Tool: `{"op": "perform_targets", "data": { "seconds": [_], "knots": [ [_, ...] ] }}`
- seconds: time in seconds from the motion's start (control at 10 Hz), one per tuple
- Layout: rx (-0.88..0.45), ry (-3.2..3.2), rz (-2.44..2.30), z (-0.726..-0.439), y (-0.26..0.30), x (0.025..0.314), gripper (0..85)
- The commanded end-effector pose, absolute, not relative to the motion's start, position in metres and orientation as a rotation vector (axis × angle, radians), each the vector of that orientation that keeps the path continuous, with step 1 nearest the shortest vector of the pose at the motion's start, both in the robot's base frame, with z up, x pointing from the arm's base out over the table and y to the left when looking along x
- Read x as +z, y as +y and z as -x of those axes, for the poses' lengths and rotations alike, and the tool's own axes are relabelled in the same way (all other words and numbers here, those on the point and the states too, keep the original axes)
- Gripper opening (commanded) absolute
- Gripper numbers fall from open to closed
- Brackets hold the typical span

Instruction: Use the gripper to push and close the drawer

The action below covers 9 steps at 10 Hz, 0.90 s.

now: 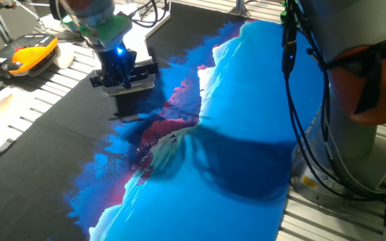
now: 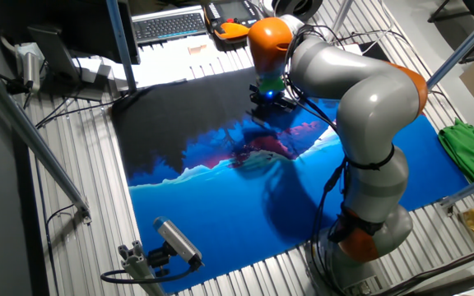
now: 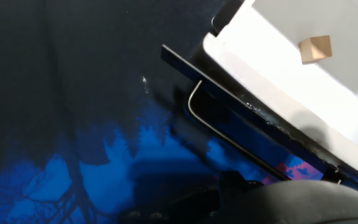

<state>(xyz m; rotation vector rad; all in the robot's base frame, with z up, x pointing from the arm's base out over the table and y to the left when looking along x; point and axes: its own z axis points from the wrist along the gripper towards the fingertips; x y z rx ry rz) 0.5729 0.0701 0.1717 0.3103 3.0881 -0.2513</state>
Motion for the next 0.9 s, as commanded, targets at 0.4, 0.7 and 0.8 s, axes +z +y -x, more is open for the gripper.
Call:
{"op": "perform_targets", "data": {
  "seconds": [0.4, 0.7, 0.8],
  "knots": [
    [-0.269, 3.032, -0.406, -0.5728, 0.0701, 0.1716, 0.0],
    [-0.305, 3.007, -0.42, -0.5728, 0.0701, 0.1716, 0.0],
    [-0.31, 3.004, -0.429, -0.5728, 0.0701, 0.1716, 0.0]
  ]
}}
